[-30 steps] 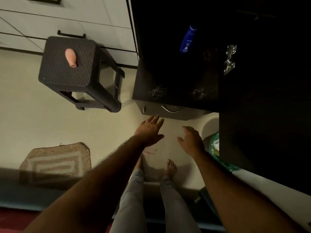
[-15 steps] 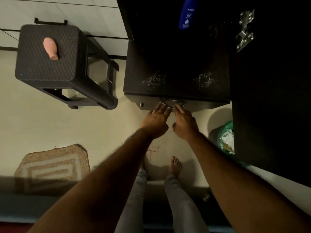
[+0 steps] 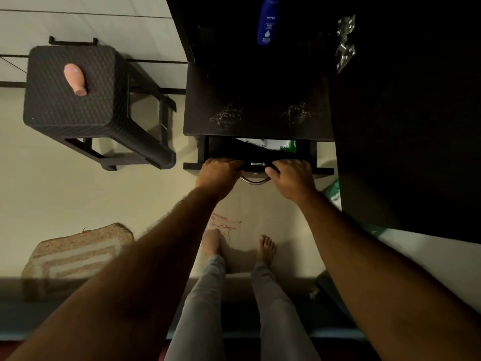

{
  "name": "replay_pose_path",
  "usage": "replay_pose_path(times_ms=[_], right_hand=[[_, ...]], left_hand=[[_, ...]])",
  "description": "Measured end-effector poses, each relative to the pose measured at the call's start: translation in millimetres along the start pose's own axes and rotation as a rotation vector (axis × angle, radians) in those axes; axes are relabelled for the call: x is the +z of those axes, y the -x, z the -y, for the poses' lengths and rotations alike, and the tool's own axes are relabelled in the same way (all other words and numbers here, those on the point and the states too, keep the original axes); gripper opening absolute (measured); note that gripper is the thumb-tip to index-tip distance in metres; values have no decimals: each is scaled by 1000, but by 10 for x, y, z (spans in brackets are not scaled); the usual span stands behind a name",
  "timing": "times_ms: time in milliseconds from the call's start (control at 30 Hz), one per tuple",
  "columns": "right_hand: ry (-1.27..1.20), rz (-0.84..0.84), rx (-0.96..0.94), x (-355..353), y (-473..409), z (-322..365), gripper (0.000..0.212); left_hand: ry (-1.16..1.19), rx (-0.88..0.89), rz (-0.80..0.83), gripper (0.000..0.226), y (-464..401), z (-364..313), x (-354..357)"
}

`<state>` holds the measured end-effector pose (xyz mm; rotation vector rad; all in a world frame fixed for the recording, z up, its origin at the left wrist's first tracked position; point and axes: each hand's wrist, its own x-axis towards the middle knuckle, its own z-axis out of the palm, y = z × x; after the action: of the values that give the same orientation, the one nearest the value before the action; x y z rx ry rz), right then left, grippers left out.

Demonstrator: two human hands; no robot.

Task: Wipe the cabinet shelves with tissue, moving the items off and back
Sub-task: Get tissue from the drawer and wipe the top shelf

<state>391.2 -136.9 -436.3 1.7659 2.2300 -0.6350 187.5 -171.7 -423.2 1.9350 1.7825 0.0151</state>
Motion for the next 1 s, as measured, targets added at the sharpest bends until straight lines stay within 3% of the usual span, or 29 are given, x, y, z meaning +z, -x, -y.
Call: replay_pose_path(times_ms=[133, 367, 500, 600, 700, 867, 1000], right_hand=[[-5, 94, -12, 163, 260, -52, 55], [2, 128, 28, 371, 710, 37, 44], [2, 139, 42, 435, 801, 24, 55], [10, 147, 32, 471, 821, 17, 52], [-29, 150, 39, 458, 891, 35, 65], [-466, -104, 188, 356, 840, 107, 34], [-507, -214, 256, 285, 355, 245, 10]], left_hand=[[-76, -6, -46, 26, 237, -67, 146], [-16, -159, 192, 33, 551, -182, 145], [1, -182, 260, 32, 599, -198, 158], [16, -205, 272, 31, 615, -199, 176], [23, -201, 285, 30, 663, -198, 208], [70, -153, 436, 26, 551, -89, 203], [149, -132, 522, 25, 299, -16, 162]])
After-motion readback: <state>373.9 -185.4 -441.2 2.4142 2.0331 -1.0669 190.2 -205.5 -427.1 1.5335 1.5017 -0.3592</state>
